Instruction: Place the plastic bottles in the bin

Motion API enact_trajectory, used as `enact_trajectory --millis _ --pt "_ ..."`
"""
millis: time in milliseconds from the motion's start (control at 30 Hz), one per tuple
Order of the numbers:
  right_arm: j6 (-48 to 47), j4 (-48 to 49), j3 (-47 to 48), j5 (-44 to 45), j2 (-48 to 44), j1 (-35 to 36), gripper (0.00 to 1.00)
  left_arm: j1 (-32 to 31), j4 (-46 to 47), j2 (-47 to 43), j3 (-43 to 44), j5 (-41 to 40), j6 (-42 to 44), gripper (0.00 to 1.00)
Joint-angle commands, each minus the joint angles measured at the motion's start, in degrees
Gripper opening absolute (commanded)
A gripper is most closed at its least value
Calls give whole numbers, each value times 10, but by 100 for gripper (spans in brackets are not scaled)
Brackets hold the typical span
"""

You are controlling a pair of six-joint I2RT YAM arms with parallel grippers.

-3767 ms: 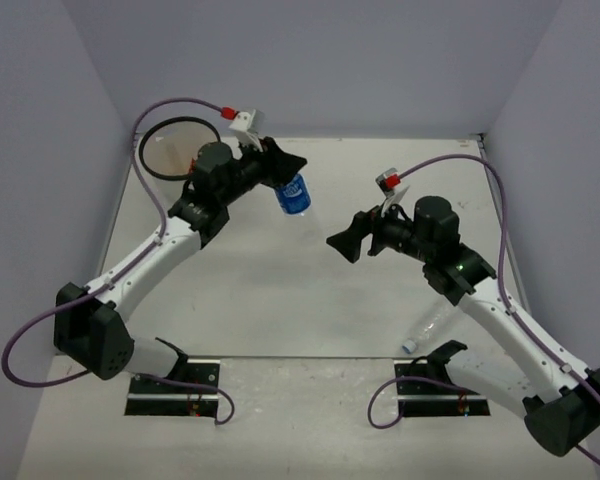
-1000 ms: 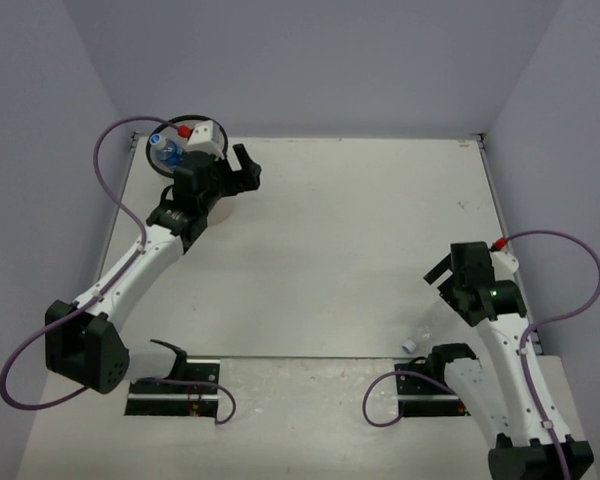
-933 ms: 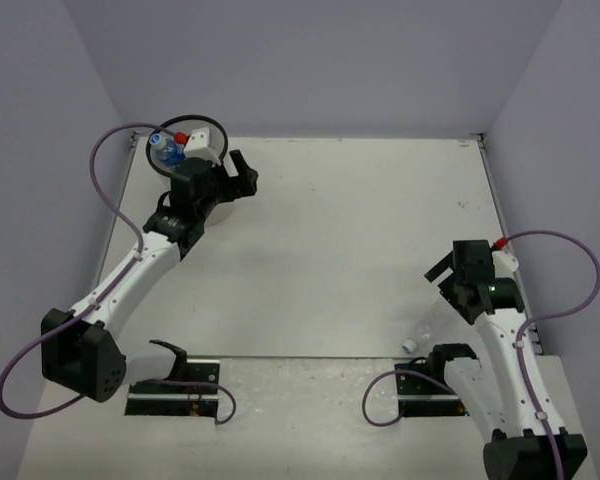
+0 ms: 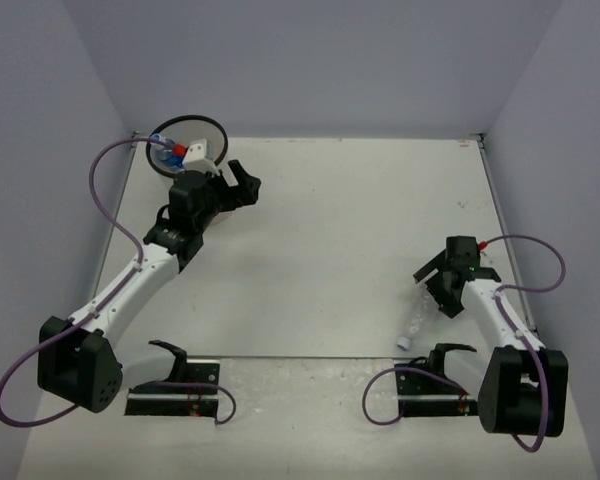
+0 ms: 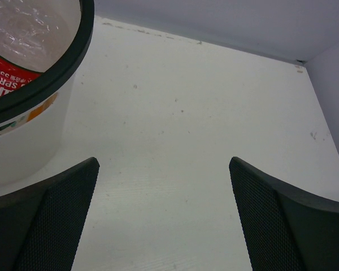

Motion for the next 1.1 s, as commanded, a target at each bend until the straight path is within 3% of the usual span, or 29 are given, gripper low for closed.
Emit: enact_trajectory --millis 0,367,533,900,1067 --pt "-25 38 -10 -30 -11 -2 80 1 30 4 -7 17 -17 100" --pt "-86 128 -57 -101 -118 -2 35 0 40 16 -14 35 -46 100" --pt "-129 147 -33 -146 -138 -2 20 -4 53 22 -15 63 -53 100" --pt "-149 191 -3 -276 -209 18 8 -22 95 10 -21 162 -23 100" --pt "-152 221 27 -260 -222 102 8 -45 149 7 -30 246 -8 100"
